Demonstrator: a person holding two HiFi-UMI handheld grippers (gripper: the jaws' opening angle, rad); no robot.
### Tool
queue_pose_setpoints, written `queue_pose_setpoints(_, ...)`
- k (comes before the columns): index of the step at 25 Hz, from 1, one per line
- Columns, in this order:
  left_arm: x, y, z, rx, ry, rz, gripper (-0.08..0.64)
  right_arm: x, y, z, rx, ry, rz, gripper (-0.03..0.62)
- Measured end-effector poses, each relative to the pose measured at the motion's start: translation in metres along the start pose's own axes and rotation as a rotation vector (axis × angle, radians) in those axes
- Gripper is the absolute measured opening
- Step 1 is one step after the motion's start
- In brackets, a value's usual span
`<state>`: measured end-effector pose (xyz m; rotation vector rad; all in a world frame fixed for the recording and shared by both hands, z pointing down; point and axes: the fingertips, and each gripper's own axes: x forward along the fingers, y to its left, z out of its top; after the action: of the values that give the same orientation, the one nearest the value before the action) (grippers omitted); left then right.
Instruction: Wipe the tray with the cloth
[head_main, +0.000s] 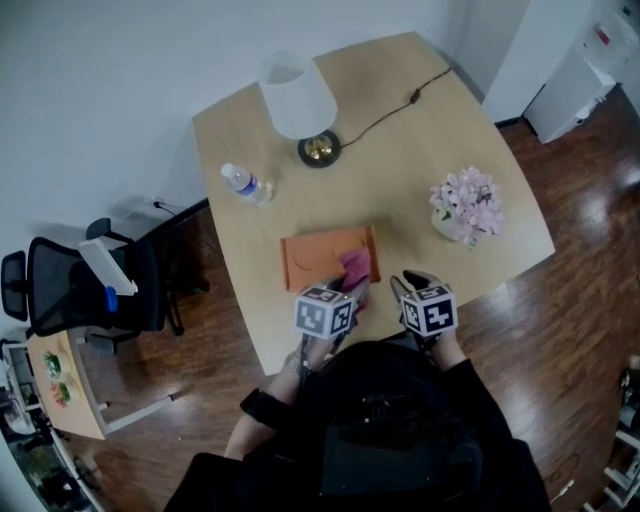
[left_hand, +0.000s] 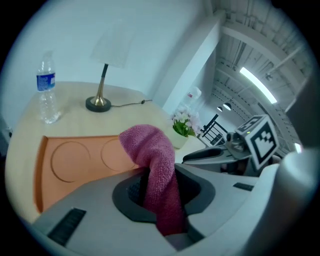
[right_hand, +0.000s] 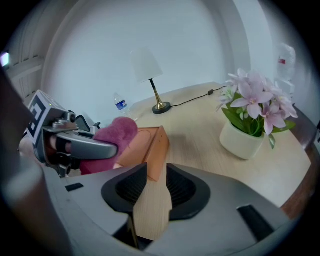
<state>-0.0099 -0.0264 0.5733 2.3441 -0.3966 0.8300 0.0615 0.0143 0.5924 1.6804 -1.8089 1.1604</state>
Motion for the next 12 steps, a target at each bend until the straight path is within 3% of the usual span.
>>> queue_pose_setpoints(3, -0.045, 0.005, -0.001, 0.018, -0.064, 0.033, 0.087, 0.003, 0.005, 0.001, -0.023, 0.005, 0.009, 0.133)
queue_pose_setpoints(6, -0.087, 0.024, -0.025, -0.002, -0.083, 0.118, 0.087, 0.006, 0.014, 0.003, -0.041, 0.011, 0.027, 0.133)
queue_pose_setpoints(12, -0.138, 0.093, -0.108, -0.159, -0.039, 0.324, 0.087, 0.010, 0.020, 0.010, -0.076, 0.010, 0.022, 0.133)
